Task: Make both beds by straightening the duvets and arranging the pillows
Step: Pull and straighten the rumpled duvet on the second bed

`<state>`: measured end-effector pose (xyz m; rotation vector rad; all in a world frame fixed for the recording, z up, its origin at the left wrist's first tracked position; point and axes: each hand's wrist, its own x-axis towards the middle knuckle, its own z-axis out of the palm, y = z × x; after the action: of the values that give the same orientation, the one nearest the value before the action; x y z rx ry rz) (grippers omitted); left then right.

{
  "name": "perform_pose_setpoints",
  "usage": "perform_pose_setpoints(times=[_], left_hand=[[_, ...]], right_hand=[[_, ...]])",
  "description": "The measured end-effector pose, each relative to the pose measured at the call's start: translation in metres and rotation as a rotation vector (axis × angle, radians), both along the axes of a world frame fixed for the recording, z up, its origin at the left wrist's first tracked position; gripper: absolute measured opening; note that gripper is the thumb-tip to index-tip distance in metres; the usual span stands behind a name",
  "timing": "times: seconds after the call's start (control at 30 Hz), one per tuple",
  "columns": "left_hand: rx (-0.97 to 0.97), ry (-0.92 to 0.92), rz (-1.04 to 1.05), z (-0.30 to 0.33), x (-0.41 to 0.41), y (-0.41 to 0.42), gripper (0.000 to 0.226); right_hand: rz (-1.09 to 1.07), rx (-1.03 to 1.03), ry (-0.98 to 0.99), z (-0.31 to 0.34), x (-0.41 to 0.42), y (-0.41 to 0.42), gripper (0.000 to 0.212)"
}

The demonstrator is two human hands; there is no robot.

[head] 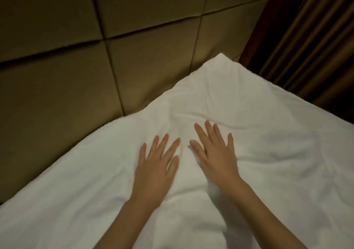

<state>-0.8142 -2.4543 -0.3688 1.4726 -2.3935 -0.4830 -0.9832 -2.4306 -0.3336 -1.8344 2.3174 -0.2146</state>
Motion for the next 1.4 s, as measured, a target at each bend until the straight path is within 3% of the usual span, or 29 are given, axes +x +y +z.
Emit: perform_pose_setpoints(times=[0.13, 0.43, 0.7, 0.83, 1.03, 1.4], left_hand=[[-0.012, 0.064, -0.071, -0.011, 0.052, 0.072, 0.052], [-0.031, 0.095, -0.216, -0.054, 0.179, 0.211, 0.049], [-0.048, 0.335, -0.185, -0.072, 0.200, 0.302, 0.036], [-0.034, 0.386, -0.154, -0.077, 0.186, 0.338, 0.030], [-0.070, 0.389, -0.320, -0.083, 0.140, 0.360, 0.024], [-0.261, 0.140, -0.525, -0.102, 0.106, 0.323, 0.041]], right_hand=[[-0.002, -0.056, -0.085, -0.011, 0.058, 0.085, 0.076], [-0.062, -0.291, -0.080, -0.068, 0.164, 0.264, 0.059], [0.042, -0.520, 0.001, -0.088, 0.195, 0.381, 0.041], [-0.012, -0.625, 0.076, -0.096, 0.187, 0.430, 0.030], [-0.134, -0.582, -0.036, -0.114, 0.153, 0.471, 0.030], [-0.186, -0.452, 0.113, -0.144, 0.123, 0.472, 0.053]])
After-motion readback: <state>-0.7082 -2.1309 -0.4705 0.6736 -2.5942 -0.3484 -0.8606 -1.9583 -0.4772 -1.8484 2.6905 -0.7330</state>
